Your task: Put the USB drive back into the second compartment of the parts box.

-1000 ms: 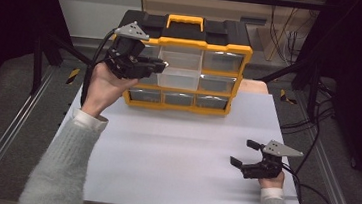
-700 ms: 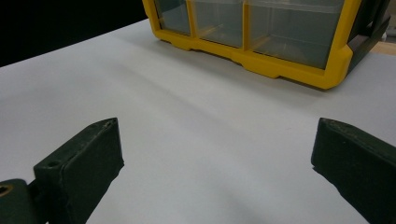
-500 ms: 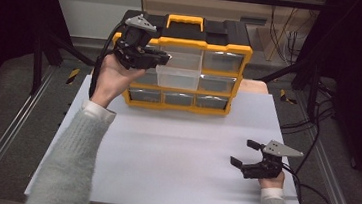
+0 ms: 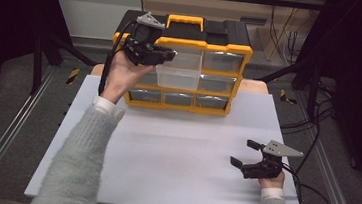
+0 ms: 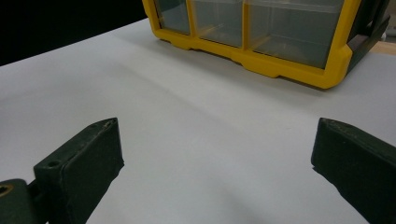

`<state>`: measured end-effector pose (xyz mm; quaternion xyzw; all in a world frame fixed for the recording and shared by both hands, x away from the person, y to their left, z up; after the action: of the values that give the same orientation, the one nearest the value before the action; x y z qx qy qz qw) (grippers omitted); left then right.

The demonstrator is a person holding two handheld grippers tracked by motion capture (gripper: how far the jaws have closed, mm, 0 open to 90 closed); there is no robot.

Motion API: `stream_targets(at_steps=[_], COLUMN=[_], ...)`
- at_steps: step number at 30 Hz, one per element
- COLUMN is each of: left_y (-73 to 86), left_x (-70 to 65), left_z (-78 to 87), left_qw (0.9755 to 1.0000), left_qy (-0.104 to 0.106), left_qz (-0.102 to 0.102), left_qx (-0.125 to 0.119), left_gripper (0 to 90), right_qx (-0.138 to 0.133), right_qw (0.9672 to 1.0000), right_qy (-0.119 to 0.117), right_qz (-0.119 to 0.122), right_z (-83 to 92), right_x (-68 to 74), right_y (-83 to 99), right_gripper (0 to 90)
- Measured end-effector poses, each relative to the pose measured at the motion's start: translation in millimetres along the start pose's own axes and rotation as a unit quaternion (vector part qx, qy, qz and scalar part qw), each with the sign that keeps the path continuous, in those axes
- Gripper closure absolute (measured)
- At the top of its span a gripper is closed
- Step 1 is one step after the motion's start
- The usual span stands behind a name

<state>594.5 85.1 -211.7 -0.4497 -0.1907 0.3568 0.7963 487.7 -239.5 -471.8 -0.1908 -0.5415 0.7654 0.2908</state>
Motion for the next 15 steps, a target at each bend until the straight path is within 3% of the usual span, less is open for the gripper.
stream_targets(at_steps=[15], left_y=[15.9], left_x=[12.8], left_z=[-24.3], left_qw=[0.9996], left_qy=[-0.008], left_qz=[0.016], left_qx=[0.024], left_gripper=[78.5], right_qx=[-0.003], right_qw=[1.0000], right_qy=[-0.001], right_qz=[-0.001], right_z=[0.8], right_x=[0.2], right_y=[-0.7], right_gripper=[2.5])
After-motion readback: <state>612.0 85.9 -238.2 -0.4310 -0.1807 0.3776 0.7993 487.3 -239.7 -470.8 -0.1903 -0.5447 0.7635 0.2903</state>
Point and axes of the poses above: each handheld gripper's, and its own axes: z roughly backward along the jaws, y roughly out of its underside, x roughly to its left, the point moved 5 cm from there along -z, roughly forward along the jaws, and after that the axes turned 7 degrees about z, right-handed, at the moved point
